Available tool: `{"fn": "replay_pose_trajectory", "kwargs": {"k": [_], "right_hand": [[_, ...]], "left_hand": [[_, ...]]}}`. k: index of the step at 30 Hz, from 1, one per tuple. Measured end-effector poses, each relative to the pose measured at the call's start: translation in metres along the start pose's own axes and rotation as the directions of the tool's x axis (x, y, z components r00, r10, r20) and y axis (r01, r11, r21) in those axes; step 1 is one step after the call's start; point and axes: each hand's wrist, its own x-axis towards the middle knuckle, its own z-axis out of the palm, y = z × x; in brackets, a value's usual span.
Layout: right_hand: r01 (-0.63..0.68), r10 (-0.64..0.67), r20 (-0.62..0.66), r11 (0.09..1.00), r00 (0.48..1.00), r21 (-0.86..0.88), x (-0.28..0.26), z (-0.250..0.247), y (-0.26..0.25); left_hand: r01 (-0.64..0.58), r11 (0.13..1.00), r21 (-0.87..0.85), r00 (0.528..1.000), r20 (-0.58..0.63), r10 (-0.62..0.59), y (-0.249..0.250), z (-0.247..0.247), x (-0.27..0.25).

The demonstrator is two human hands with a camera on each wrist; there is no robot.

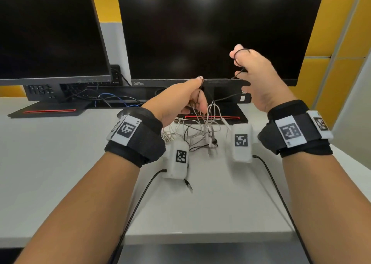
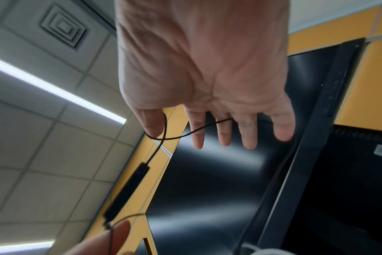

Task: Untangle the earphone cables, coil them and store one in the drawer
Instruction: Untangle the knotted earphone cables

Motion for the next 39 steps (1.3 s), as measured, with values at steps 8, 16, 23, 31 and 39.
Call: {"fn": "replay_pose_trajectory", "kwargs": {"k": [8,16,23,31,39], "right_hand": [[0.052,-0.129,-0.198,0.934,0.972,-0.352,0.010,-0.005,0.017],[0.067,-0.200,-0.226,0.870,0.953,-0.488,0.010,-0.007,0.017],[0.200,-0.322,-0.274,0.898,0.906,-0.392,0.007,-0.008,0.014],[0.225,-0.179,0.194,0.941,0.965,-0.253,0.003,-0.004,0.009],[0.171,-0.004,0.316,0.847,0.949,-0.503,0.003,-0.001,0.017]], "left_hand": [[-0.018,0.985,-0.171,0.956,-0.290,-0.033,0.006,-0.003,0.010],[-0.119,0.990,-0.074,0.959,-0.267,0.096,0.000,-0.012,0.003],[0.082,0.890,0.449,0.972,0.163,-0.171,0.005,-0.003,-0.007],[-0.085,0.991,-0.105,0.986,-0.154,0.068,0.002,-0.004,0.004],[-0.303,0.917,-0.260,0.940,-0.237,0.244,0.004,0.000,0.004]]}}
